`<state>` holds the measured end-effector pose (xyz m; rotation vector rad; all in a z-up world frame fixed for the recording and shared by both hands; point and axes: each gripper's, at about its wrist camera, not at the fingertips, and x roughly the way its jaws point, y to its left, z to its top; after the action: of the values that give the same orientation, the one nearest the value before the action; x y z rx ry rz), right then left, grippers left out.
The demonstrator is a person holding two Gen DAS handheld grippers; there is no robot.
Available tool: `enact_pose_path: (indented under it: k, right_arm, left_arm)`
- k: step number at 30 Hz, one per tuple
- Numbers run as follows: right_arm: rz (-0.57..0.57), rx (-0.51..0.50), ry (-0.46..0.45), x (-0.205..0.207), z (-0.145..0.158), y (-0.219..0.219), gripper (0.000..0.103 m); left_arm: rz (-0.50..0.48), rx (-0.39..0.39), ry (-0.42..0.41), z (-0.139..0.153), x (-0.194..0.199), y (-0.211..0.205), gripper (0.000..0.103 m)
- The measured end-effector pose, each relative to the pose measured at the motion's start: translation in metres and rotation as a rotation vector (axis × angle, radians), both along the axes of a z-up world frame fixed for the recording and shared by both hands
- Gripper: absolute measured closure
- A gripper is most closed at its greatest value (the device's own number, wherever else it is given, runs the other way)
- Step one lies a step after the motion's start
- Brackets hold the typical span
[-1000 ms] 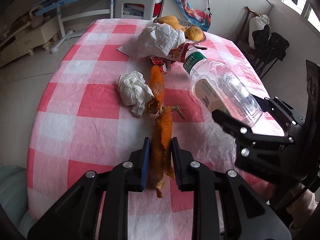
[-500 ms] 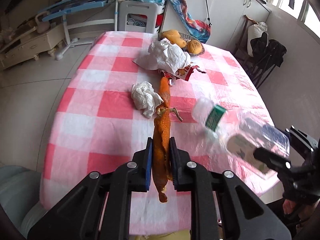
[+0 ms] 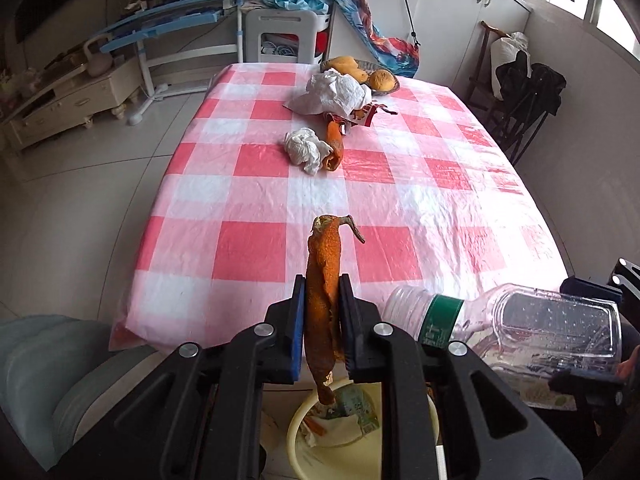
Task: Collect trash
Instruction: 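Grasp the orange peel with the left gripper while the right gripper grasps the clear bottle, then drop the peel into the yellow basin with the left gripper while the right gripper drops the bottle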
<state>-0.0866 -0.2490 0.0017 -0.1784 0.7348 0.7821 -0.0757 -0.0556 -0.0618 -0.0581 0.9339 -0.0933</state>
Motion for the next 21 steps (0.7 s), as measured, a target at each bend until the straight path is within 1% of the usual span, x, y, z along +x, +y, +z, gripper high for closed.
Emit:
enact_pose_path:
  k: [2,5,8,12,13,16,18,20,21]
  right_arm:
    - [0.030,-0.008,0.000,-0.014,-0.001,0.007,0.048]
    - [0.065,-0.030,0.014,-0.027,-0.013,0.018,0.048]
    - [0.083,-0.071,0.040,-0.033,-0.038,0.033,0.048]
    - [0.078,-0.124,0.106,-0.029,-0.081,0.048,0.048]
    - [0.079,-0.142,0.114,-0.028,-0.087,0.051,0.048]
    - [0.105,-0.178,0.136,-0.029,-0.096,0.058,0.048]
    - [0.123,-0.216,0.181,-0.029,-0.105,0.060,0.048]
    - [0.106,-0.242,0.205,-0.028,-0.111,0.057,0.046]
    - [0.097,-0.246,0.206,-0.028,-0.111,0.055,0.043]
  left_arm:
    - [-0.005,0.002,0.001,0.001,-0.011,0.000,0.087]
    - [-0.013,0.005,0.014,-0.003,-0.029,0.000,0.087]
    - [-0.016,-0.002,0.043,-0.011,-0.041,0.001,0.087]
    - [-0.035,0.000,0.113,-0.031,-0.053,-0.006,0.087]
    - [-0.042,0.002,0.126,-0.034,-0.056,-0.008,0.087]
    - [-0.062,0.007,0.160,-0.043,-0.063,-0.016,0.087]
    - [-0.069,0.015,0.179,-0.047,-0.068,-0.019,0.087]
    - [-0.074,0.026,0.202,-0.052,-0.074,-0.022,0.087]
    - [-0.081,0.036,0.215,-0.055,-0.078,-0.024,0.087]
